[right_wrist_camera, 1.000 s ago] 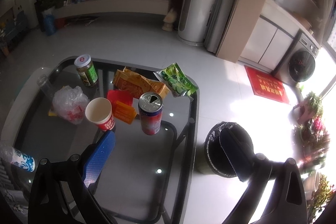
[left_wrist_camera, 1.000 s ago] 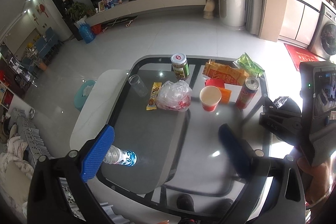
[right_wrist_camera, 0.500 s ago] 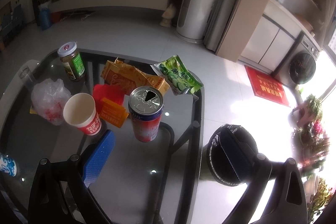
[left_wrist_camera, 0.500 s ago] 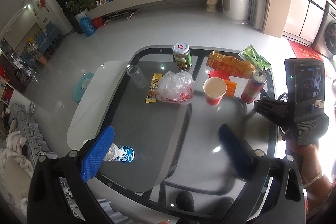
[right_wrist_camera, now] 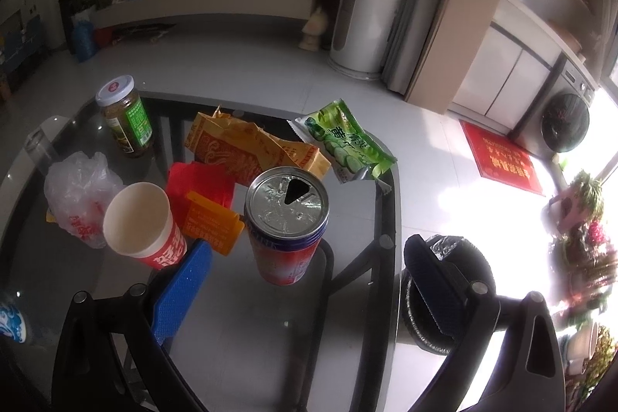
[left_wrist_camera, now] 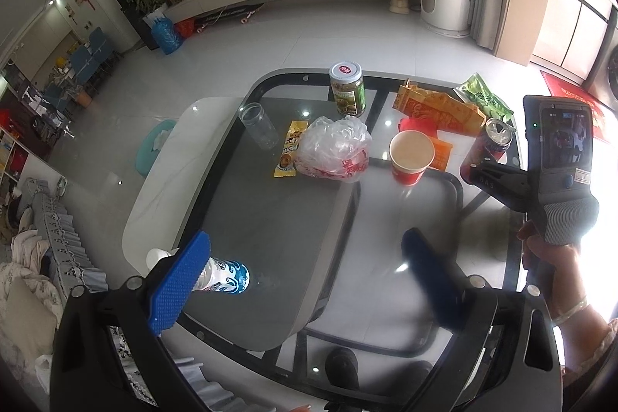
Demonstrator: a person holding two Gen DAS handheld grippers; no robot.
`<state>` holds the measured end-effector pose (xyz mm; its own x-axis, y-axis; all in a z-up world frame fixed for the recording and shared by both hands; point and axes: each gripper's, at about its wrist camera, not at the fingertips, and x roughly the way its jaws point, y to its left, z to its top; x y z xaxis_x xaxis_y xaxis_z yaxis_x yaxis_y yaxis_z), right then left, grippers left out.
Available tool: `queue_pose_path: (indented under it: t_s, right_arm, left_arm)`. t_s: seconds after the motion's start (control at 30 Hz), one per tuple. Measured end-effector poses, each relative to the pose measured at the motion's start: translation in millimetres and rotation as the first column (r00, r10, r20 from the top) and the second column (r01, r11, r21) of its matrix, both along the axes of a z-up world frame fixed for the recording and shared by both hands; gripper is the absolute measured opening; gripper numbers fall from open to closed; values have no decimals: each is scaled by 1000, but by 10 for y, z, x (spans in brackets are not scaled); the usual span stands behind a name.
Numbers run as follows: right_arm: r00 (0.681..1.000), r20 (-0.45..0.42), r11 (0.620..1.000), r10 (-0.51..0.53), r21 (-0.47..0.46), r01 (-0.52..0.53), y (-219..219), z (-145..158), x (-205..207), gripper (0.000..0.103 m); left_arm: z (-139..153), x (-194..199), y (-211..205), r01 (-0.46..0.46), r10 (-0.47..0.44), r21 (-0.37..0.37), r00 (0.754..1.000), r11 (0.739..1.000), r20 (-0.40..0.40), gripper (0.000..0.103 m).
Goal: Collect trash
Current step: 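Close the right gripper around the soda can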
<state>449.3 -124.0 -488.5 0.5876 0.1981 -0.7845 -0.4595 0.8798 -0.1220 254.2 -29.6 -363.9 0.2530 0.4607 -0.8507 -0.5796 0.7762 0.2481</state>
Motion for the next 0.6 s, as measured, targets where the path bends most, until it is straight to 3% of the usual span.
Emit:
queue_pose_path:
  t_s: [0.47, 0.6]
  right_arm:
    - [999, -36, 1000, -8, 29, 9, 87, -204, 144, 97]
    - [999, -49, 1000, -8, 23, 9, 101, -244, 171, 83]
  left_arm:
    - [-108, -7, 24, 0, 0, -14, 1000, 1000, -14, 97]
    - [-125, -15, 39, -7, 6, -17, 1000, 1000, -13, 97]
